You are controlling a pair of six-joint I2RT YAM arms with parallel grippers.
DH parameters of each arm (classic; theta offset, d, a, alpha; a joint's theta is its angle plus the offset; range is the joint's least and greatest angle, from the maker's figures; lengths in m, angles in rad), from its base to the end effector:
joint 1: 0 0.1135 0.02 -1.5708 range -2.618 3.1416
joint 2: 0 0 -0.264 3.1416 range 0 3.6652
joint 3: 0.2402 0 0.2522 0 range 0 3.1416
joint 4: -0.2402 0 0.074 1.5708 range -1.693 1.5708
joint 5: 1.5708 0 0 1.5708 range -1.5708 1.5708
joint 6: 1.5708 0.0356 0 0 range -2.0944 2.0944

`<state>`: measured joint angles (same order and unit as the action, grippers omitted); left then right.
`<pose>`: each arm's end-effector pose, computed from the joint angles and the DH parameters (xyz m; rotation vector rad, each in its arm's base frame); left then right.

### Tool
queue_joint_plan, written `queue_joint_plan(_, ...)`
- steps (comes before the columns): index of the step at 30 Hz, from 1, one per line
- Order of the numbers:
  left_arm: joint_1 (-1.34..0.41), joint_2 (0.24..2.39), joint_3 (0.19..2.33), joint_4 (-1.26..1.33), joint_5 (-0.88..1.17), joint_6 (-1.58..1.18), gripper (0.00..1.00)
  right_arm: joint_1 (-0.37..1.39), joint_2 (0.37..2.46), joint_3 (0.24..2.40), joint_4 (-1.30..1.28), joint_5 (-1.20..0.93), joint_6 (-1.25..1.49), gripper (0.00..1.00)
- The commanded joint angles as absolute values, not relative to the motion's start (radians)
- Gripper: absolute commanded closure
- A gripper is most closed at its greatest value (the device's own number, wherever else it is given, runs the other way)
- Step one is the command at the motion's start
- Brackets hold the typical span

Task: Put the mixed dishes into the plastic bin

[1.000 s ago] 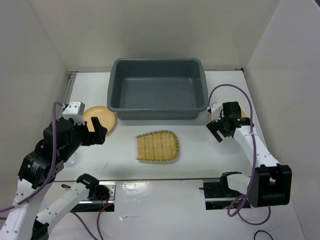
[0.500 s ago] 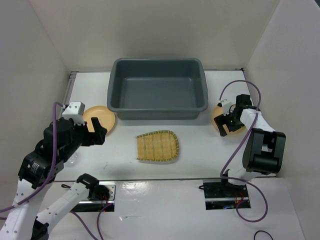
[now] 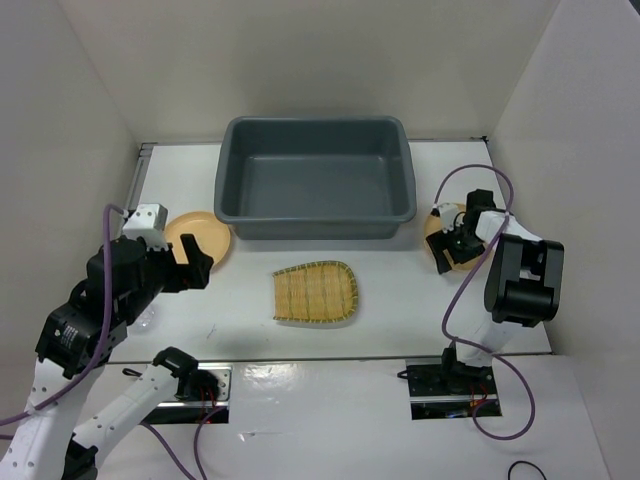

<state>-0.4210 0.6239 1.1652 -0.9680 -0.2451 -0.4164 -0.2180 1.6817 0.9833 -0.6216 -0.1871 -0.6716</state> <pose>0.0798 -0.0263 0.4004 -0.1532 1.9902 -0.2970 0.2967 -0.0589 0.1588 -0.6700 2.7542 0.0863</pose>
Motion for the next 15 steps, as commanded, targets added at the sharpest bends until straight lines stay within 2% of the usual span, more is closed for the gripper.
queue_joint_plan(1,-0.422,0.609,1.186,-0.959,-0.272,-0.431,0.00,-0.215,1.727,0.980,-0.597,-0.207,-0.652,0.18)
queue_joint_plan(3,-0.422,0.600,1.186,-0.959,-0.282,-0.431,0.00,-0.215,1.718,0.980,-0.597,-0.207,-0.641,0.28)
queue_joint_plan(4,-0.422,0.600,1.186,-0.959,-0.282,-0.440,0.00,-0.215,1.718,0.980,-0.597,-0.207,-0.641,0.38)
queue_joint_plan(6,-0.422,0.600,1.186,-0.959,-0.282,-0.440,0.00,-0.215,1.718,0.980,-0.597,-0.207,-0.631,0.49)
queue_joint_plan(7,-0.422,0.610,1.186,-0.950,-0.282,-0.440,0.00,-0.215,1.707,0.989,-0.607,-0.207,-0.621,0.61)
queue_joint_plan(9,-0.422,0.611,1.186,-0.950,-0.282,-0.428,0.00,-0.215,1.698,1.011,-0.607,-0.198,-0.606,0.75)
queue_joint_plan(10,-0.422,0.611,1.175,-0.937,-0.291,-0.428,0.00,-0.215,1.684,1.023,-0.623,-0.198,-0.591,0.88)
queue_joint_plan(12,-0.422,0.611,1.175,-0.937,-0.301,-0.428,0.00,-0.215,1.658,1.067,-0.670,-0.198,-0.571,0.99)
queue_joint_plan(15,-0.422,0.601,1.175,-0.928,-0.311,-0.428,0.00,-0.215,1.562,1.130,-0.744,-0.216,-0.558,1.00)
